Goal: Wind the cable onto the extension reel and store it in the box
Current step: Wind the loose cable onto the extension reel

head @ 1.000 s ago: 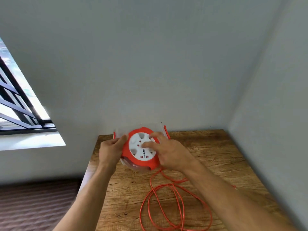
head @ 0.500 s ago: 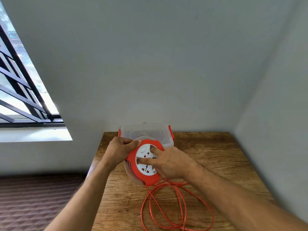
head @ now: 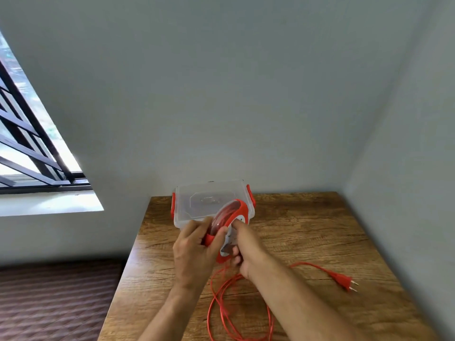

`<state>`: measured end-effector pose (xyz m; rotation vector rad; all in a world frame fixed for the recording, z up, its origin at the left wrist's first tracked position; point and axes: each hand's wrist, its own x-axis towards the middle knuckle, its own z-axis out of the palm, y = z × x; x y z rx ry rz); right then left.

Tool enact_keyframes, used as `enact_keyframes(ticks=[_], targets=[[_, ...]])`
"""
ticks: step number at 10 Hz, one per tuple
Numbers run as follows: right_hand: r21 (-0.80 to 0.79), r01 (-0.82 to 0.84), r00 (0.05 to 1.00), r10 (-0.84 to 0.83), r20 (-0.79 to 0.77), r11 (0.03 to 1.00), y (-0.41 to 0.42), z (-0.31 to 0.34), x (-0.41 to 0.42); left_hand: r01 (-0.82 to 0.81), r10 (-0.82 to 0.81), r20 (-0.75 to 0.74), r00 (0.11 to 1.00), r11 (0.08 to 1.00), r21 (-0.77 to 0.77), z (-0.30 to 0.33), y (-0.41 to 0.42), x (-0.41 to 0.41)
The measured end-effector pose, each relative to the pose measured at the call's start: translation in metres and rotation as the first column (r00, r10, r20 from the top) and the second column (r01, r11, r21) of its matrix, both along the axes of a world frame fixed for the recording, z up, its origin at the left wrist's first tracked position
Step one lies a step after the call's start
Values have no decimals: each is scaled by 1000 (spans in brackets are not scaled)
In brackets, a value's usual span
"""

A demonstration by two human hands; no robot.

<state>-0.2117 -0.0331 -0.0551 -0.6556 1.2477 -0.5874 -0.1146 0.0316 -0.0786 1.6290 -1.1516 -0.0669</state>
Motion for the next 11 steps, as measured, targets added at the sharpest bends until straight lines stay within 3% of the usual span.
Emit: enact_keyframes(ticks=[1, 2, 3, 4, 5, 6, 7, 8, 11], targets=[[34, -34, 996, 31, 79, 999, 1, -7, -7, 26, -25, -27, 999, 998, 50, -2, 6, -4], [23, -79, 990, 75, 119, 997, 0, -7, -20, 27, -33, 78, 996, 997, 75, 1, 5, -10], [24, -126, 972, 119, 200, 992, 5, 4, -34, -38, 34, 35, 999, 992, 121, 10, -3, -8], [-383, -209, 978, 185, -100, 900, 12, 11, -50, -27, 61, -191, 980, 984, 174, 19, -11, 5], [-624, -782, 618, -137, -774, -3, -2, 6, -72, 185, -71, -381, 922, 944, 272, 27, -16, 28], [-224, -836, 390, -254, -885, -502, -19, 7, -83, 388, -169, -496, 852, 840, 380, 38, -21, 39], [-102, -784, 341, -289, -895, -612, -25, 8, -84, 461, -195, -495, 847, 733, 501, 53, -29, 44], [-30, -780, 328, -368, -870, -625, -24, 8, -79, 500, -233, -486, 843, 674, 544, 62, -35, 44], [-121, -906, 343, -536, -772, -406, -23, -7, -63, 420, -254, -381, 889, 786, 454, 73, -43, 48]])
